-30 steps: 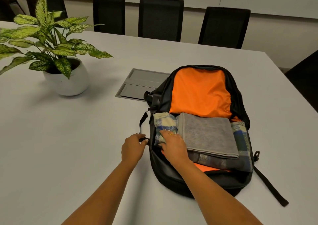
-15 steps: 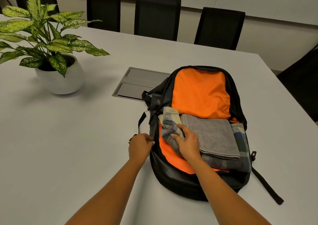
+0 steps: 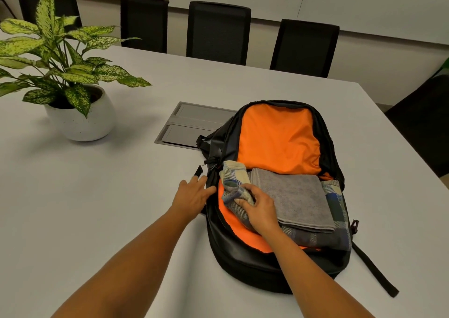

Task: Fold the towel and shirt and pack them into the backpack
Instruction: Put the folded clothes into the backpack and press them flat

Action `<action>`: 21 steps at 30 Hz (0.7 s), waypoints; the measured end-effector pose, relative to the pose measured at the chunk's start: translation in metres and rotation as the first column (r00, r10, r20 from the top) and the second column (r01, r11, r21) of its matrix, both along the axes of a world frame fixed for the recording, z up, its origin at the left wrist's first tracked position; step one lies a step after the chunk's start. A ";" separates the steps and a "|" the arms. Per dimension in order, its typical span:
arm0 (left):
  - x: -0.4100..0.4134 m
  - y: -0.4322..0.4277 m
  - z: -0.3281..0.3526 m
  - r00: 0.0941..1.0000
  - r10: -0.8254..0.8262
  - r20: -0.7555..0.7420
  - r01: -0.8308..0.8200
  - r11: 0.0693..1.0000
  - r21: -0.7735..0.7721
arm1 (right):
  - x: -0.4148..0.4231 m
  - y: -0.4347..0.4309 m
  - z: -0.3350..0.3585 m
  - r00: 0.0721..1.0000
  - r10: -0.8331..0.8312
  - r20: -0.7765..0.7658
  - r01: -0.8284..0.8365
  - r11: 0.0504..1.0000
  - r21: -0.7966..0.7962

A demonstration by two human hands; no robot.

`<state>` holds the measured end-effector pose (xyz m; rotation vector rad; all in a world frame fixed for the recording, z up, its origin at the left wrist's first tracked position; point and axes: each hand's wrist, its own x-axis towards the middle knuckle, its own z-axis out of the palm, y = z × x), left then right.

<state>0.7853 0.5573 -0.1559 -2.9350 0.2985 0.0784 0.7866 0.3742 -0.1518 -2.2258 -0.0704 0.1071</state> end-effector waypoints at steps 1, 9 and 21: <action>0.002 0.004 0.002 1.000 -0.017 0.011 0.017 1.000 0.011 | 0.000 0.000 -0.001 1.000 0.001 -0.001 -0.001 1.000 0.001; 0.007 0.016 0.017 0.987 -0.143 0.078 0.153 0.980 -0.129 | -0.002 0.000 -0.005 0.979 0.203 0.008 -0.201 0.973 -0.110; -0.038 -0.034 0.002 0.769 0.585 -0.258 -0.589 0.489 -0.644 | -0.027 -0.030 -0.021 0.886 0.311 0.344 -0.235 0.940 -0.247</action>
